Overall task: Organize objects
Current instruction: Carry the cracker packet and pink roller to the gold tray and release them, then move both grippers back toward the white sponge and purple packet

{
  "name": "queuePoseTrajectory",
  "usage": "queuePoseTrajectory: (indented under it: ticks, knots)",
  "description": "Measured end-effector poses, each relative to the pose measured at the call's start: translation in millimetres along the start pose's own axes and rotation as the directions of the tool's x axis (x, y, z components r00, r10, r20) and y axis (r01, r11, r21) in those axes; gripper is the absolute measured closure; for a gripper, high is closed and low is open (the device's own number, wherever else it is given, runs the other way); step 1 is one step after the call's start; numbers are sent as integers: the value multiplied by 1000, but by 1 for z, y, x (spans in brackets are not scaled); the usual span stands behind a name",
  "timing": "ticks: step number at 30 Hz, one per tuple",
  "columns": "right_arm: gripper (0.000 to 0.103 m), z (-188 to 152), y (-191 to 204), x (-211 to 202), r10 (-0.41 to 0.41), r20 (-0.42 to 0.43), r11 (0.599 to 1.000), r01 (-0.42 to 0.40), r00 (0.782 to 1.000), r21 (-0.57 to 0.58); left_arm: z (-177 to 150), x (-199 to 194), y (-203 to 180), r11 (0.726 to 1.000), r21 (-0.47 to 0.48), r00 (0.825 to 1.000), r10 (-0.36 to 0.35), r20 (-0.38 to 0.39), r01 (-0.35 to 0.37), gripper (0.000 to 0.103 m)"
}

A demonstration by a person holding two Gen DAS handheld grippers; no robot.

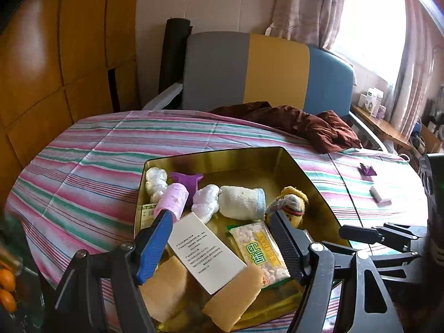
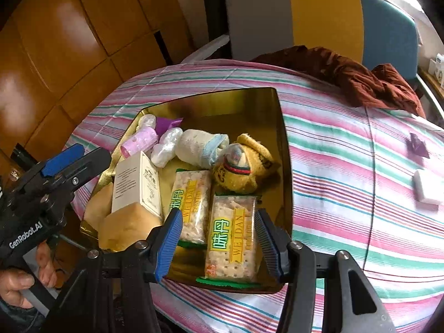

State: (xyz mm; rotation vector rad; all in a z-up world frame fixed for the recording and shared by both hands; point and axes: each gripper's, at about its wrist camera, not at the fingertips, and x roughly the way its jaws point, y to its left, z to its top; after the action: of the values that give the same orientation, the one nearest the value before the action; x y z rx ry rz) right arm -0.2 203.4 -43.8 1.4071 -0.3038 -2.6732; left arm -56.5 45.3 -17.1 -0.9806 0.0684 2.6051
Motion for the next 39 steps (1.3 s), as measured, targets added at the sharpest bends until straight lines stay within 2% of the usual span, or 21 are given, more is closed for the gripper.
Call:
queuePoseTrajectory:
  ticks: [9, 17, 23, 29, 34, 37, 39]
  knots:
    - [48, -4, -13, -9, -31, 18, 999, 30, 999, 35, -1, -5, -13, 999, 34, 1000, -20, 2, 20, 29]
    - [48, -8, -35, -17, -65, 22, 994, 63, 998, 84, 1, -9, -41, 991, 130, 999, -48, 19, 46, 28]
    - [48, -11, -66, -24, -110, 15, 984, 107, 994, 144, 4, -9, -66, 979, 189, 996, -85, 15, 81, 27]
    - [48, -14, -108, -36, -160, 3, 959, 154, 987, 236, 6, -4, -92, 963, 239, 992, -128, -1, 125, 26]
    - [47, -17, -149, -49, -212, -16, 923, 206, 977, 326, 7, -1, -112, 949, 276, 988, -156, -10, 153, 26]
    - [40, -18, -174, -58, -238, -24, 898, 229, 971, 377, 8, 2, -123, 941, 296, 986, -167, -17, 165, 26]
    - [39, -19, -187, -64, -246, -24, 883, 235, 969, 406, 9, 4, -131, 935, 310, 984, -175, -21, 173, 26]
